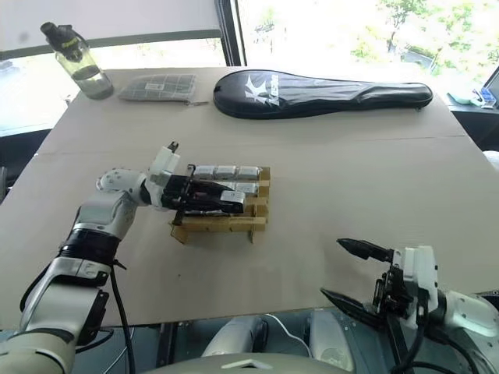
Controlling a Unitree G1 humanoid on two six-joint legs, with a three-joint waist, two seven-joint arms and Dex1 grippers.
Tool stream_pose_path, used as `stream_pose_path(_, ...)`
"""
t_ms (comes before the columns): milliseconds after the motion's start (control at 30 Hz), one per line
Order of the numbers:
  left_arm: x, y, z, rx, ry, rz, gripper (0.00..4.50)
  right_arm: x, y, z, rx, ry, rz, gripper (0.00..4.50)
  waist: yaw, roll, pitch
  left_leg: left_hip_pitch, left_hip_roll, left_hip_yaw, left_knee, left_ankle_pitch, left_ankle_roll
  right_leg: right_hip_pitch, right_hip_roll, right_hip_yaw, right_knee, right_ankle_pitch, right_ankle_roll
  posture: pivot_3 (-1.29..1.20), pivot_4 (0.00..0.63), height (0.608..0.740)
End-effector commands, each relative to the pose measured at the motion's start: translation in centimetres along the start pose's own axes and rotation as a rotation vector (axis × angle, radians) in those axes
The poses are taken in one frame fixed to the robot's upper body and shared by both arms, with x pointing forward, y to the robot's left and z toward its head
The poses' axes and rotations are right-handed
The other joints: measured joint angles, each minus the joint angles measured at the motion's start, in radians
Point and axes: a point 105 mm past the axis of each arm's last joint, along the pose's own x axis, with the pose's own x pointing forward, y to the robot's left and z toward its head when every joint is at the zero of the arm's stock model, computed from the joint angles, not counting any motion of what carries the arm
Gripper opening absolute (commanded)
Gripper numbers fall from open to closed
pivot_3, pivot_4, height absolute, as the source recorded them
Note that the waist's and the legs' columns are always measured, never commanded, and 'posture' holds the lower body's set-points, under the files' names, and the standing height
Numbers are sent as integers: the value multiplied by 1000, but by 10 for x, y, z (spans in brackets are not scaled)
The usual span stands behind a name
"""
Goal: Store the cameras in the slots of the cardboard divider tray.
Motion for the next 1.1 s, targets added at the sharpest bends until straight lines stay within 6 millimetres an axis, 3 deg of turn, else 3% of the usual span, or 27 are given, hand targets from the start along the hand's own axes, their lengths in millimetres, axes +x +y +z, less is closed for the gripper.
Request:
stream_pose_path(33,-3,4,5,41,-8,15,716,0,-1,9,-76,-25,25,4500,1,0,0,0,0,0,0,0,0,0,0,0,0,0,0,0,150,740)
stream_pose_path(333,-1,9,0,158,34,26,716,-1,-11,4,-110,22,4,4500,1,0,0,0,0,0,0,0,0,0,0,-1,0,0,0,0,150,740)
stream_pose_path(600,2,13,-13,130,39,44,716,3,-12,-2,-123,34,-4,4500,1,0,0,0,-1,-1,0,0,0,0,0,-1,0,0,0,0,150,740)
stream_pose_path(867,18,17,-12,115,-11,30,716,3,-16,0,-140,36,-21,4500,1,0,0,0,-1,-1,1,0,0,0,0,-1,0,0,0,0,150,740)
stream_pose_path(1100,18,20,-18,82,29,32,716,4,-17,0,-147,30,-45,4500,2,0,0,0,-1,-1,1,0,0,0,-1,-1,0,0,0,0,150,740)
